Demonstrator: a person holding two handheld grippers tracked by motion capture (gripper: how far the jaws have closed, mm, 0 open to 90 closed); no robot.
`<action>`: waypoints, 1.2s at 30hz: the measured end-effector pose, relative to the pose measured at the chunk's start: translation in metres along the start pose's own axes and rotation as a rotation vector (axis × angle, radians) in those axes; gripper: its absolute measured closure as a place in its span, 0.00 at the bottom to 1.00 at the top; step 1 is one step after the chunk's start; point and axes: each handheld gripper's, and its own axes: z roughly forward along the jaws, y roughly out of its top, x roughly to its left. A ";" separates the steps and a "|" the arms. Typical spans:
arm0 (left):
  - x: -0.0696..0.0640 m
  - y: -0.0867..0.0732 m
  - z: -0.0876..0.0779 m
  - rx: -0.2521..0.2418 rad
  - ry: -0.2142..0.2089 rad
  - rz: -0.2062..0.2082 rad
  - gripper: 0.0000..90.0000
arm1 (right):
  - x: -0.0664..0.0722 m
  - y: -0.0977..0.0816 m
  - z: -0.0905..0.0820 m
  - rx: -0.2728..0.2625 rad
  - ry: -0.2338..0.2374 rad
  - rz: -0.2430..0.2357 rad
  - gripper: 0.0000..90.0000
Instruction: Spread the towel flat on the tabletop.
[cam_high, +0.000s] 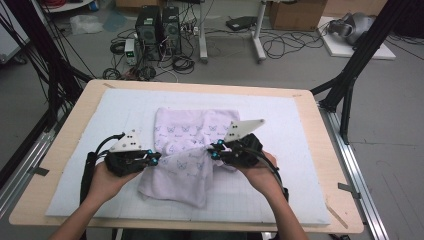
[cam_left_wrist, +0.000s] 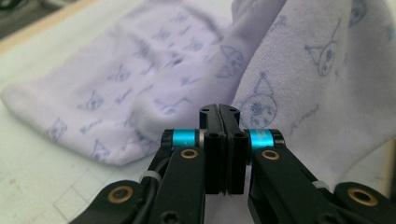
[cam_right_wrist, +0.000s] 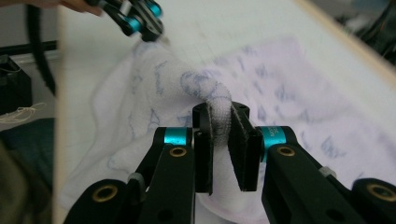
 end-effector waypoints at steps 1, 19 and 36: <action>0.006 -0.003 0.008 0.014 0.007 -0.019 0.98 | -0.011 -0.006 0.014 0.029 0.009 0.035 0.89; 0.035 -0.047 -0.007 0.028 0.010 -0.112 0.74 | -0.004 -0.038 0.011 -0.033 -0.018 0.035 0.70; 0.011 -0.060 0.013 0.094 -0.108 -0.052 0.91 | 0.025 -0.091 0.057 0.127 0.118 0.006 0.95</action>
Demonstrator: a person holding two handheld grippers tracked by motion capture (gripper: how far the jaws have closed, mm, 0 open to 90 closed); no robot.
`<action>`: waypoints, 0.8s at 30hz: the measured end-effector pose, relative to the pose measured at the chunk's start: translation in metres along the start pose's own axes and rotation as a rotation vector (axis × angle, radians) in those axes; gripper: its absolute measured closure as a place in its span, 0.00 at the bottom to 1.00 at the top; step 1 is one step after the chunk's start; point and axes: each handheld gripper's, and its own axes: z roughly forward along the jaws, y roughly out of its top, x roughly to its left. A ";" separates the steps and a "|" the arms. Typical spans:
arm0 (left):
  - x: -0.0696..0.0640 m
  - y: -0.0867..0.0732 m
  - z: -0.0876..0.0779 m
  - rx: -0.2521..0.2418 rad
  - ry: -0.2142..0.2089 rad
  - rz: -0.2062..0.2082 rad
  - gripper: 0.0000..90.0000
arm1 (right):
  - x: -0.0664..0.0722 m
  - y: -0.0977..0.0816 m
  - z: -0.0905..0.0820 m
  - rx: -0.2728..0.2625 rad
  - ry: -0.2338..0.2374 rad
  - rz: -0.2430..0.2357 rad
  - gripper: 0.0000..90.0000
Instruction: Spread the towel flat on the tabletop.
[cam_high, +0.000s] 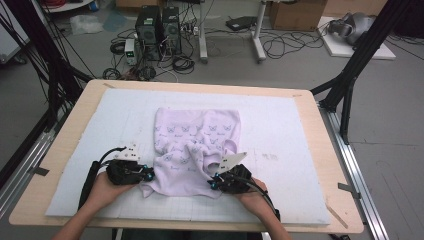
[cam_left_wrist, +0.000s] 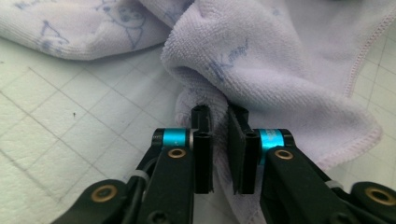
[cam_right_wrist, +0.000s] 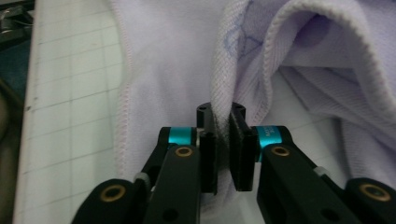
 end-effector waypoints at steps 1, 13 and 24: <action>-0.003 0.000 -0.005 -0.012 0.003 0.003 0.92 | 0.001 0.000 -0.004 -0.011 0.007 0.009 0.95; -0.068 -0.002 -0.065 -0.115 -0.041 0.093 0.90 | 0.059 -0.014 -0.069 -0.105 0.045 -0.016 0.94; -0.036 0.012 -0.021 -0.100 -0.015 0.078 0.74 | 0.034 -0.003 -0.077 -0.142 -0.063 -0.023 0.75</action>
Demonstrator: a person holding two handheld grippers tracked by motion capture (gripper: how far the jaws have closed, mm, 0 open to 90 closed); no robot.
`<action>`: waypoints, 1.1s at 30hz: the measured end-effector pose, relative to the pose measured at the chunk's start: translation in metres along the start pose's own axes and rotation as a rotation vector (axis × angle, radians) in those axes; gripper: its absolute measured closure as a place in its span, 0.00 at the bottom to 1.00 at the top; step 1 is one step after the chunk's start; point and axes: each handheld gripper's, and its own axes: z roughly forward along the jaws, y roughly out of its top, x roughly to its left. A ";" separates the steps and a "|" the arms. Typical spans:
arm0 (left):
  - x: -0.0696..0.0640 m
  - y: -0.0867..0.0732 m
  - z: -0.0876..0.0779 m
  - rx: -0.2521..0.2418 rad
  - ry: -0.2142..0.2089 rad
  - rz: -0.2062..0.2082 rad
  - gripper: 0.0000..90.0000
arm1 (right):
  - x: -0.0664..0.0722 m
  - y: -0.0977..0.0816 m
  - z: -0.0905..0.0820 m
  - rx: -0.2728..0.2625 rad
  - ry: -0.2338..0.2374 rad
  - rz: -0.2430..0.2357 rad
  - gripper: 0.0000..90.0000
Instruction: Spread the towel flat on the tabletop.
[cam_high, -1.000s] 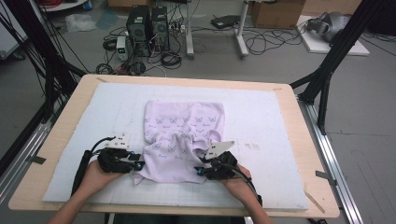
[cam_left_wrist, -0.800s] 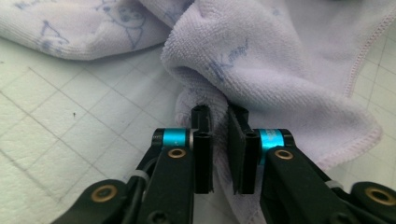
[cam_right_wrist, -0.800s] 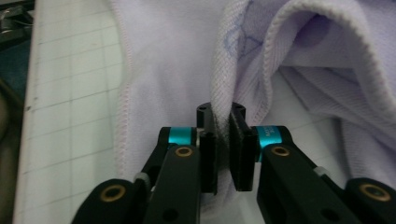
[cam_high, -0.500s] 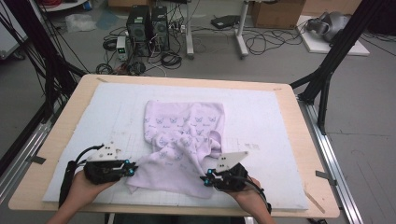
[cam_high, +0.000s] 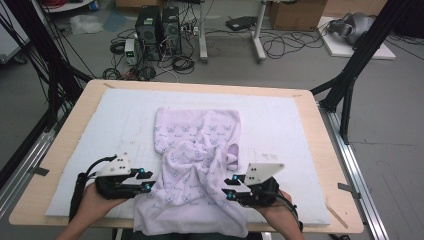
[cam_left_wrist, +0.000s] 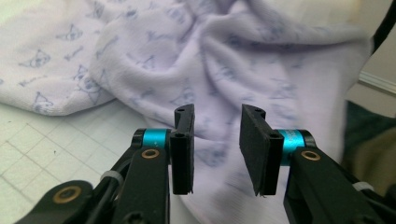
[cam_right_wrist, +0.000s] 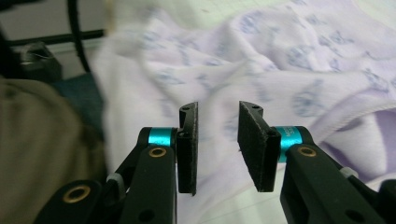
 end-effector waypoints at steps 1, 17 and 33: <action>0.005 -0.001 0.008 0.015 0.003 -0.005 0.74 | -0.006 -0.002 0.007 0.004 -0.013 0.002 0.75; 0.005 -0.012 0.038 0.121 0.005 0.005 0.97 | -0.024 -0.024 0.061 0.160 0.001 0.007 0.98; -0.037 -0.022 -0.032 0.005 0.013 0.044 0.92 | 0.028 -0.028 -0.008 0.069 0.108 0.029 0.91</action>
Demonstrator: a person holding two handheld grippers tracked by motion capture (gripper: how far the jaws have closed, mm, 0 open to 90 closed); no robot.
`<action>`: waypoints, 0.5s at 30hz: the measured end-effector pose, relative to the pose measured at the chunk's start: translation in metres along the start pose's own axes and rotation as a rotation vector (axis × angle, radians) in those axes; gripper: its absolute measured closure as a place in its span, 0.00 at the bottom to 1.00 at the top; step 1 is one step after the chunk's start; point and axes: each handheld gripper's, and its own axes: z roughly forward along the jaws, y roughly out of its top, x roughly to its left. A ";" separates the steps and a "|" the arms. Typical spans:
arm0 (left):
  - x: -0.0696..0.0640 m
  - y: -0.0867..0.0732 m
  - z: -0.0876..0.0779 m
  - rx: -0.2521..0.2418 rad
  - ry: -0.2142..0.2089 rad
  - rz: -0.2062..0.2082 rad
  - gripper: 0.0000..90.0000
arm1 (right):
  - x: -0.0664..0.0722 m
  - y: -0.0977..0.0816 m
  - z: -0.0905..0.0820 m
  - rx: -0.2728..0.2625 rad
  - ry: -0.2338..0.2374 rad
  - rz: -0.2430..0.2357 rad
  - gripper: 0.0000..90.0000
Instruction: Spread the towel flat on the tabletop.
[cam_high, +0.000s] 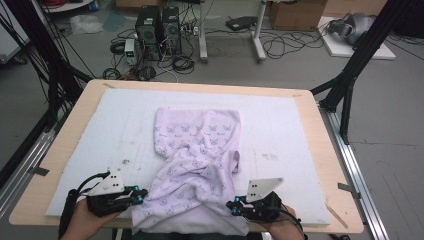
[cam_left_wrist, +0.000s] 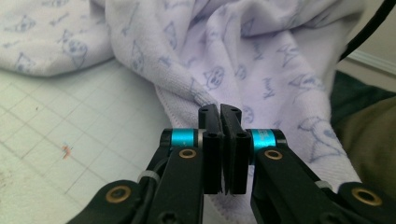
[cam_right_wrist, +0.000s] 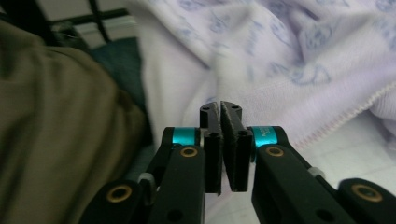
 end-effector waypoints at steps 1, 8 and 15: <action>0.002 0.001 0.001 -0.001 0.006 -0.002 0.86 | 0.001 0.002 -0.002 -0.005 -0.013 0.002 0.88; 0.030 0.010 0.041 0.047 -0.026 -0.042 0.67 | -0.027 0.016 0.017 0.001 -0.069 -0.018 0.69; 0.035 0.010 0.073 0.109 -0.042 -0.025 0.89 | -0.051 0.007 0.059 0.108 -0.044 -0.007 0.82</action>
